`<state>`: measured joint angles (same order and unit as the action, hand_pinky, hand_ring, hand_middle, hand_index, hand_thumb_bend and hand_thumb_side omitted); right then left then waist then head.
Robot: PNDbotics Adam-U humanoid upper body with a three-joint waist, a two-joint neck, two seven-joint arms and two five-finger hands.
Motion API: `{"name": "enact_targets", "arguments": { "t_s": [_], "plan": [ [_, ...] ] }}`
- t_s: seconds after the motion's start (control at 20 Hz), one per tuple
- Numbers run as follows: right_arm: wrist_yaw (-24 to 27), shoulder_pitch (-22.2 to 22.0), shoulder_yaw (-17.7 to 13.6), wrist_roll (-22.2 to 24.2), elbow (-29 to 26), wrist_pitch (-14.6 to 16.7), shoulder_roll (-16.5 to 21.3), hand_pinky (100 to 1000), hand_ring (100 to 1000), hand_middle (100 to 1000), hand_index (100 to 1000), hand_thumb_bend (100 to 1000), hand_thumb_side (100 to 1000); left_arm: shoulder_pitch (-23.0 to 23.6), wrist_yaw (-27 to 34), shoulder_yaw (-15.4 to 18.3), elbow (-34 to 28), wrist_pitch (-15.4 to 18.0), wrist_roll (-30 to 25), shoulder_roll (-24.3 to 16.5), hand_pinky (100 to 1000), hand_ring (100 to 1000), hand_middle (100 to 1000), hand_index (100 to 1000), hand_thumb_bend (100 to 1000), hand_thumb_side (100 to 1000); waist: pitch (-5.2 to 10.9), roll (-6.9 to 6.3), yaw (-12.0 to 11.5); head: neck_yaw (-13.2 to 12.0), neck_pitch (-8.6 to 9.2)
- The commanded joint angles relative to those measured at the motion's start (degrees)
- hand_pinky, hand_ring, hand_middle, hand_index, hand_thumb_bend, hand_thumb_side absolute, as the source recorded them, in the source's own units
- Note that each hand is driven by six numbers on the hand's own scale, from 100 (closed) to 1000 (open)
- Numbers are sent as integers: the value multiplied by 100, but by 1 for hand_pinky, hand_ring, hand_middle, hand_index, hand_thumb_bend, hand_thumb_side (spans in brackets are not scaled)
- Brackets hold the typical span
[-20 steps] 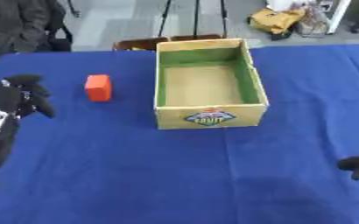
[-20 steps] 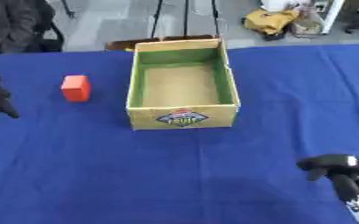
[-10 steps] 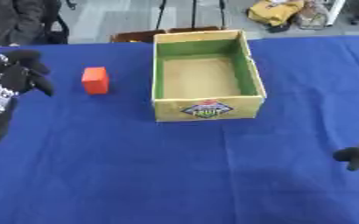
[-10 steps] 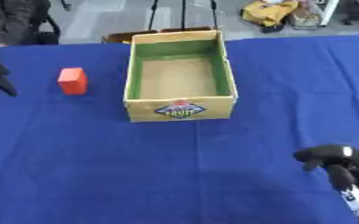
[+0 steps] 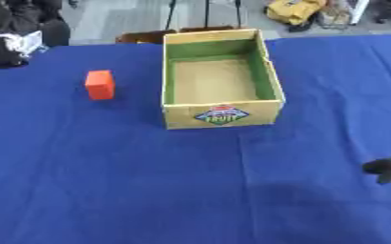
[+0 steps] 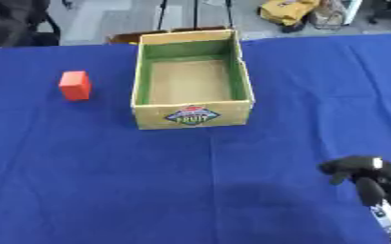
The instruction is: Pick up objects on the table and place them in the box.
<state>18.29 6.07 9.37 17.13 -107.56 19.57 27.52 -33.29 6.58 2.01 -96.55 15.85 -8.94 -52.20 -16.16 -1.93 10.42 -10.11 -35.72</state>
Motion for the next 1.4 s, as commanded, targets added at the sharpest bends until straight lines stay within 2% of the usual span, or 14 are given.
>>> {"name": "enact_targets", "arguments": {
  "t_s": [0.05,0.1,0.3,0.45,0.5,0.65,0.9,1.2,1.4],
  "plan": [
    [-3,52,3,29,-96,-5,129,798,757,531,758,100,555,-524,-740,-199,401,376,-244,-489,626,652,714,847,664,172,91,-22,44,-43,9],
    [-5,56,9,33,-93,-9,127,799,757,531,758,100,557,-698,-1021,-258,546,493,-310,-493,643,669,725,852,712,131,88,-33,66,-50,11],
    [-12,74,43,56,-79,-30,125,799,757,530,758,100,564,-1277,-2078,-442,1235,910,-492,-342,685,708,754,882,823,245,84,-77,146,-81,-10],
    [-14,87,63,73,-71,-42,122,799,757,530,758,100,566,-1594,-2708,-523,1810,1190,-562,-182,711,728,767,897,849,311,80,-102,198,-103,-25],
    [-15,89,68,76,-69,-44,121,799,757,530,758,100,567,-1669,-2921,-530,1966,1271,-556,-142,729,740,776,901,852,367,77,-108,211,-110,-28],
    [-22,103,92,96,-61,-56,121,799,758,529,758,100,572,-1856,-3637,-536,2364,1526,-467,-64,753,755,785,901,855,447,64,-139,277,-142,-38],
    [-61,124,107,103,-35,-69,98,800,758,529,757,100,579,-1944,-4502,-555,2631,1910,-147,-101,769,757,781,892,857,510,16,-190,357,-157,-67],
    [-116,145,113,94,-1,-79,68,800,758,528,757,100,587,-1892,-5103,-607,2684,2203,-67,-156,787,764,777,874,859,573,-35,-238,381,-196,-117],
    [-149,156,116,90,17,-82,50,800,759,528,757,100,591,-1843,-5364,-668,2635,2319,-126,-195,793,769,778,872,859,582,-64,-263,392,-172,-123]
  ]
}}
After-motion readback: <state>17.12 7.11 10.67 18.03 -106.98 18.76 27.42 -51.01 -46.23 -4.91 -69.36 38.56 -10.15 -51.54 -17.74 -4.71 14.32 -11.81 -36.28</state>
